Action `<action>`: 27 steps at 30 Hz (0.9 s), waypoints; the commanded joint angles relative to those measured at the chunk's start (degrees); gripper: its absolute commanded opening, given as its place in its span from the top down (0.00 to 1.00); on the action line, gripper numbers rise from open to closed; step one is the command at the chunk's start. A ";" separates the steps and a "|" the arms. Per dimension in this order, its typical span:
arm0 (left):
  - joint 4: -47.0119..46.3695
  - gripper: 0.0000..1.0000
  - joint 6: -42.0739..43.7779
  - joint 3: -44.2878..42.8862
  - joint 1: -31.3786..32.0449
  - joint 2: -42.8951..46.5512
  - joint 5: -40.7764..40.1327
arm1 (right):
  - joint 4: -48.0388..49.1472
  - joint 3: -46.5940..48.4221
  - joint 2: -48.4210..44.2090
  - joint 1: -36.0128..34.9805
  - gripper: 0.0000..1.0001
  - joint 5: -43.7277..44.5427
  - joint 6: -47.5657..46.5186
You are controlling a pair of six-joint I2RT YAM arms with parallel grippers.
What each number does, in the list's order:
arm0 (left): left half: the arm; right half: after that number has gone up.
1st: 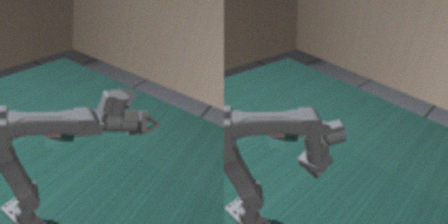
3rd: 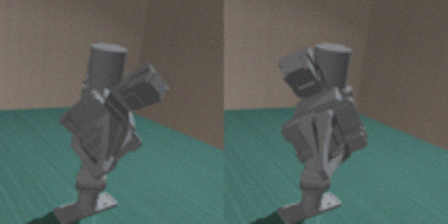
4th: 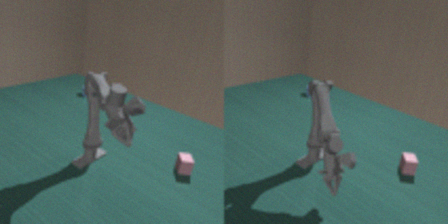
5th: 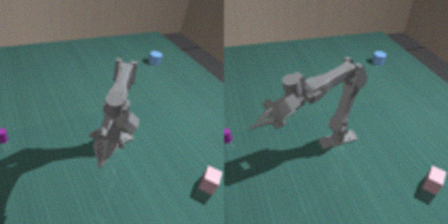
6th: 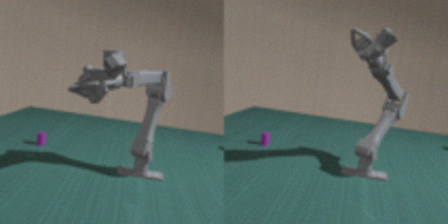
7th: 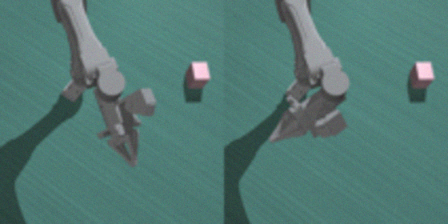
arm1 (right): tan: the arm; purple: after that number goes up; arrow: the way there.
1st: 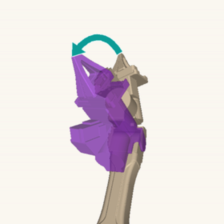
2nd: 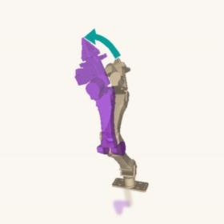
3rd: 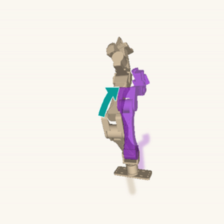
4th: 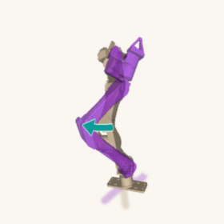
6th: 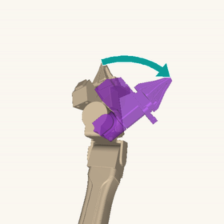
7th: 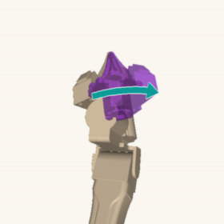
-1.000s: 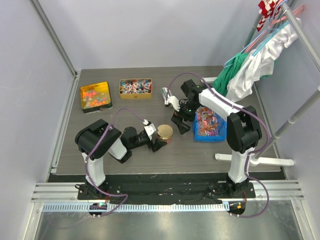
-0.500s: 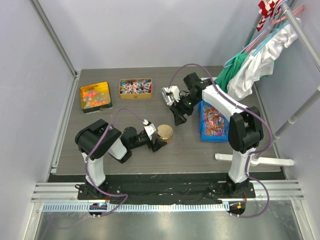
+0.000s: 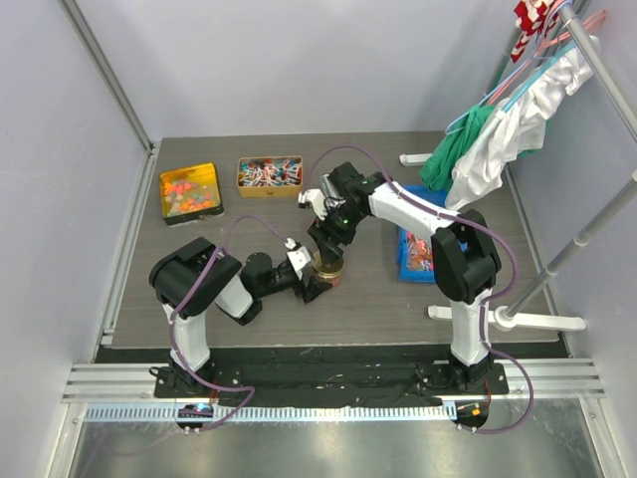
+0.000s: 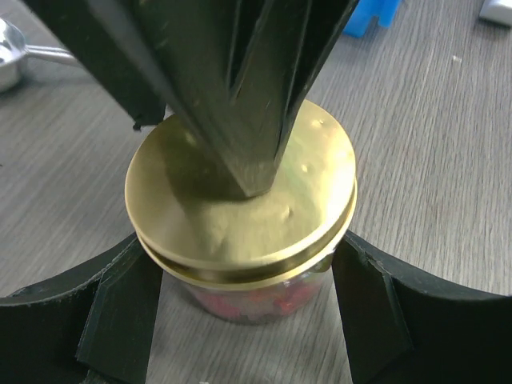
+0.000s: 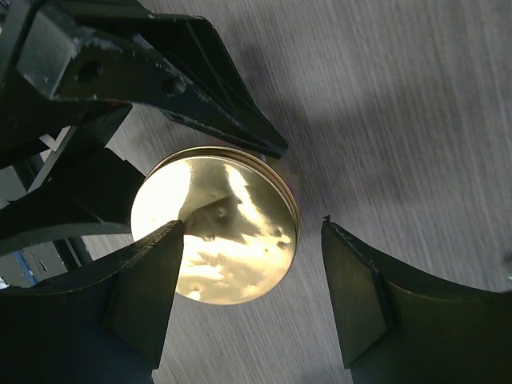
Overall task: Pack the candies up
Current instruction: Screw the bottle lid onto the packing bottle.
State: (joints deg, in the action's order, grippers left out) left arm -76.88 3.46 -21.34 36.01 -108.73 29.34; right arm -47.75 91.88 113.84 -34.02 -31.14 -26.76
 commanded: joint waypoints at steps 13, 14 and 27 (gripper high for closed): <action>-11.80 0.43 0.75 -0.63 0.29 -0.52 1.59 | -0.50 -6.18 0.06 -3.77 0.36 8.98 -2.94; -11.80 0.43 0.84 -0.63 0.38 -0.61 1.68 | -0.85 -6.27 0.15 -4.56 0.38 9.42 -3.55; -11.80 0.84 -0.56 -2.56 0.38 -3.86 0.10 | -1.82 -5.92 -0.29 -5.18 0.48 9.60 -3.65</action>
State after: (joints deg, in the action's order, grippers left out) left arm -77.69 6.48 -21.98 36.12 -110.67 30.70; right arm -45.58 88.16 111.55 -37.80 -24.99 -28.29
